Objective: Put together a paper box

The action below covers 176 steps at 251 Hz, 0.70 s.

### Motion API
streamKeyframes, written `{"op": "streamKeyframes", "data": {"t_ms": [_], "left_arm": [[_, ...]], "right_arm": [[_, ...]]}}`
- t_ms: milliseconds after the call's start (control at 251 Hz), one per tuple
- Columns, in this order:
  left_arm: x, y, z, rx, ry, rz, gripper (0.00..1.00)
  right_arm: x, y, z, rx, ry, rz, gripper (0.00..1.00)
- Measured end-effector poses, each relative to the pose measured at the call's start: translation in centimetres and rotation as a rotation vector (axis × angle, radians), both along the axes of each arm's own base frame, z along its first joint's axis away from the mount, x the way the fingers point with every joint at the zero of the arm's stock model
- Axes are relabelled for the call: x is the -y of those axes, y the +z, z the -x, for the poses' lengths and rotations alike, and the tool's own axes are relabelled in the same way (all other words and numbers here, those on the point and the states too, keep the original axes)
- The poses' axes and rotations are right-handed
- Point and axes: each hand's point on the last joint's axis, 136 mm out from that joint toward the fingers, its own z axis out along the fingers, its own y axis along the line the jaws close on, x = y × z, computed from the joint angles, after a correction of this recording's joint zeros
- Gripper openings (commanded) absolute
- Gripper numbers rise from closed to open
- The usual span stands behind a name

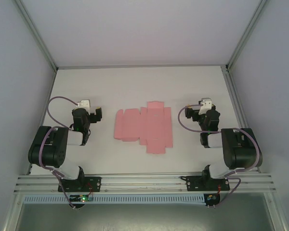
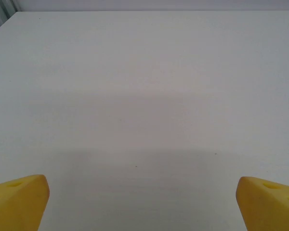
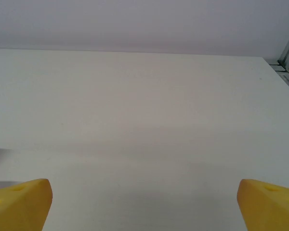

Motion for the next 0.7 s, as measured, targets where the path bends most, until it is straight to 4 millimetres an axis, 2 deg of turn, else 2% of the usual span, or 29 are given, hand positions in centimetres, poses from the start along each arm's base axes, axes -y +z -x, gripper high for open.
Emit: {"op": "streamKeyframes", "data": {"t_ms": [702], "left_arm": [[-0.01,0.24,-0.12,-0.024,0.002,0.002,1.00]], "right_arm": [[0.28,-0.11,0.00,-0.006,-0.017,0.001,0.98]]}}
